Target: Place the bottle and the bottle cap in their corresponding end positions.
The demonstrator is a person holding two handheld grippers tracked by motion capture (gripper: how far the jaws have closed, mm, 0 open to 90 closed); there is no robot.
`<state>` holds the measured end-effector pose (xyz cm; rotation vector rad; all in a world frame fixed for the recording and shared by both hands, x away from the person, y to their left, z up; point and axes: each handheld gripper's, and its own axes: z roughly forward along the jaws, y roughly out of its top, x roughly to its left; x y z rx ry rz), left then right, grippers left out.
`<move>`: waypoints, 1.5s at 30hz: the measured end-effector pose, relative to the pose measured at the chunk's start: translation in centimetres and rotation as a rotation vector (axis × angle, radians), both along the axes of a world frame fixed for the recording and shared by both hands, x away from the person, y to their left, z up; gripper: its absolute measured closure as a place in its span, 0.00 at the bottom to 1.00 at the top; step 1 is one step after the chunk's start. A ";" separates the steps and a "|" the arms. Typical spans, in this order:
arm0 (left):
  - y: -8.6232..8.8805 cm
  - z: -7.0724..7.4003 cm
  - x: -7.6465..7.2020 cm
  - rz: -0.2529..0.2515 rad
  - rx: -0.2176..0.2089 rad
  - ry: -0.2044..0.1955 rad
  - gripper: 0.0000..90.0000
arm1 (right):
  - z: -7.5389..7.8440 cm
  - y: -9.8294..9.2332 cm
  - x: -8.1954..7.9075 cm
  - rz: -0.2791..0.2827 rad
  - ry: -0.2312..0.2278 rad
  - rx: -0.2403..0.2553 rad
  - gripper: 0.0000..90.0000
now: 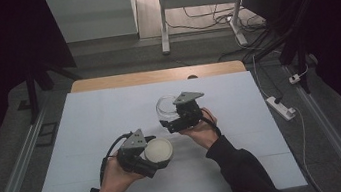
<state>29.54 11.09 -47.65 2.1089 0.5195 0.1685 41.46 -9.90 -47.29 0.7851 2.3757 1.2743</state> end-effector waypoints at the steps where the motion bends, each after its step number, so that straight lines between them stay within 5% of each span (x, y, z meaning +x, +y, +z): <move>1: -0.1 -0.2 0.1 -0.002 0.001 -0.002 0.09 | 0.0 0.0 0.2 -0.002 -0.002 -0.001 0.07; 28: -3.1 -5.0 2.1 -0.011 0.110 0.017 0.09 | -1.6 1.6 3.7 -0.029 -0.007 -0.003 0.07; 45: -3.9 -6.1 2.9 0.012 0.163 0.034 0.09 | -3.6 2.2 4.8 -0.038 0.010 -0.028 0.07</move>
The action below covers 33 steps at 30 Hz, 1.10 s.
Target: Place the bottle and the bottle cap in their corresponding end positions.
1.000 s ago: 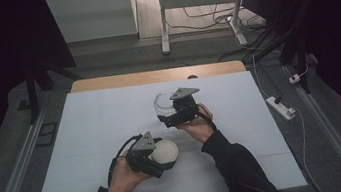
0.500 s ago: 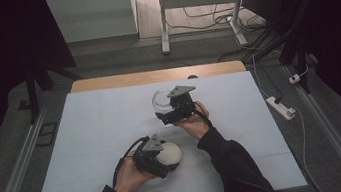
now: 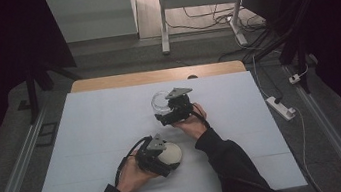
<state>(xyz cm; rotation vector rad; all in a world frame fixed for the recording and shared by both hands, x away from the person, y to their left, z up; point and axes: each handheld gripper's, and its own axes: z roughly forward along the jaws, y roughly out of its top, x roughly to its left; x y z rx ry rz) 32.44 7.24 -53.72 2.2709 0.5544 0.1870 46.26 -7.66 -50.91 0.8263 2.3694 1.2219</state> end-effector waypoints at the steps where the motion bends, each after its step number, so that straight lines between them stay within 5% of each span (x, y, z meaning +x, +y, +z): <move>1: 0.0 0.0 0.0 0.000 0.000 0.000 0.09 | -0.1 0.0 0.0 0.002 0.000 -0.002 0.07; 11: -0.4 -0.6 0.2 -0.009 0.082 0.024 0.08 | -0.6 0.1 0.0 0.007 0.002 -0.006 0.07; 26: -0.4 -0.6 0.3 -0.007 0.084 0.030 0.06 | -0.5 0.1 0.0 -0.007 0.031 -0.017 0.06; 33: 0.1 -0.3 0.3 0.010 0.040 0.039 0.02 | -0.2 -0.1 0.0 0.000 0.053 -0.009 0.04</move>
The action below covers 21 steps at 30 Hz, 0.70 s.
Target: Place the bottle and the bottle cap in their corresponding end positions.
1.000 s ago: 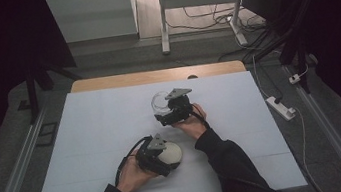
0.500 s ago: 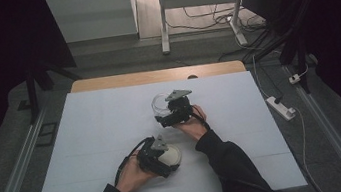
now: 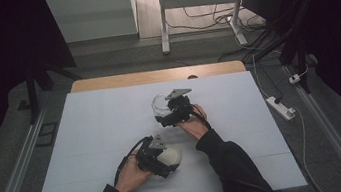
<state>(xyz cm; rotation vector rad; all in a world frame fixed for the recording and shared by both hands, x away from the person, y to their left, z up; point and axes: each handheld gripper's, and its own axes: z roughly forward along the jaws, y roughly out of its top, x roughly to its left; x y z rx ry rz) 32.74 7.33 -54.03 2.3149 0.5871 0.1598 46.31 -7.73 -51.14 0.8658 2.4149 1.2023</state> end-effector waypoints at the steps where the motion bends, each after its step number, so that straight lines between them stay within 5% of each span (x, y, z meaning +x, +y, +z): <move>1: 0.0 0.1 0.0 0.005 -0.005 0.001 0.01 | 0.2 -0.1 -0.1 -0.004 0.001 0.007 0.03; 10: 0.8 1.0 -0.7 0.021 -0.038 0.000 0.00 | 0.5 -0.3 -0.7 -0.011 0.019 -0.006 0.00; 21: 2.8 1.9 -1.1 0.037 -0.105 0.058 0.00 | 0.5 -0.8 -1.5 -0.018 0.024 -0.019 0.00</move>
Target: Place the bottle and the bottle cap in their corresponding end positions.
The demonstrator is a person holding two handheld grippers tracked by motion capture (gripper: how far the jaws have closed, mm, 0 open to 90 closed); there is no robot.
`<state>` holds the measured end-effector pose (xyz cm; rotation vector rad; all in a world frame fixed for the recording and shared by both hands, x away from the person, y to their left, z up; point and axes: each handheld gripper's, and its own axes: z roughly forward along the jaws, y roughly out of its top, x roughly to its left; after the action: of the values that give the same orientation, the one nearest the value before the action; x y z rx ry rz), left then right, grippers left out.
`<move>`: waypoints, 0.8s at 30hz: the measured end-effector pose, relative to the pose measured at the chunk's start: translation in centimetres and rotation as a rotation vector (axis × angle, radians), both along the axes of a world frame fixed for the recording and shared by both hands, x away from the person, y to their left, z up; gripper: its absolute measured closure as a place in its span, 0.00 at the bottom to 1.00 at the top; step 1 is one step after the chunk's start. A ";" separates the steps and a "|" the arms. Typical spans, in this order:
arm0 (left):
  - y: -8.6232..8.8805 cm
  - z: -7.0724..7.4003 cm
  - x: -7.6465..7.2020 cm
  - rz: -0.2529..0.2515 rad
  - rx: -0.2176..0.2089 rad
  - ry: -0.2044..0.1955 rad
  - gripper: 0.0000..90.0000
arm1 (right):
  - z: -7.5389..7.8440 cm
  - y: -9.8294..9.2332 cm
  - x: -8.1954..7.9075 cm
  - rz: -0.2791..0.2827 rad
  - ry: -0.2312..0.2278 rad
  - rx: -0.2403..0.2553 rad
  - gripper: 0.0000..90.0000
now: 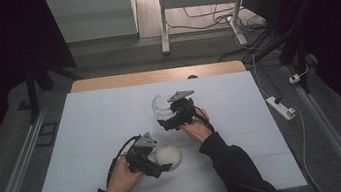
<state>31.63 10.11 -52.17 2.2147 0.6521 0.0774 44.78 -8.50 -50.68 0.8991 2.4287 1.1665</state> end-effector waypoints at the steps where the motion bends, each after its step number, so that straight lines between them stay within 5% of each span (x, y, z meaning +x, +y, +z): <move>1: 0.1 0.0 0.0 -0.002 -0.003 0.007 0.00 | 0.0 -0.1 -0.1 -0.002 -0.001 0.001 0.00; 12: 1.6 0.2 -0.4 0.004 0.006 0.042 0.00 | -0.3 -1.0 -1.7 0.019 0.040 -0.002 0.00; 24: 3.3 0.8 -1.1 0.024 -0.011 0.031 0.00 | 0.0 -1.0 -3.1 0.049 0.079 -0.003 0.00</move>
<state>30.56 13.41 -51.39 2.2017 0.6942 0.0519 41.68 -9.55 -50.72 0.9056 2.5284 1.1650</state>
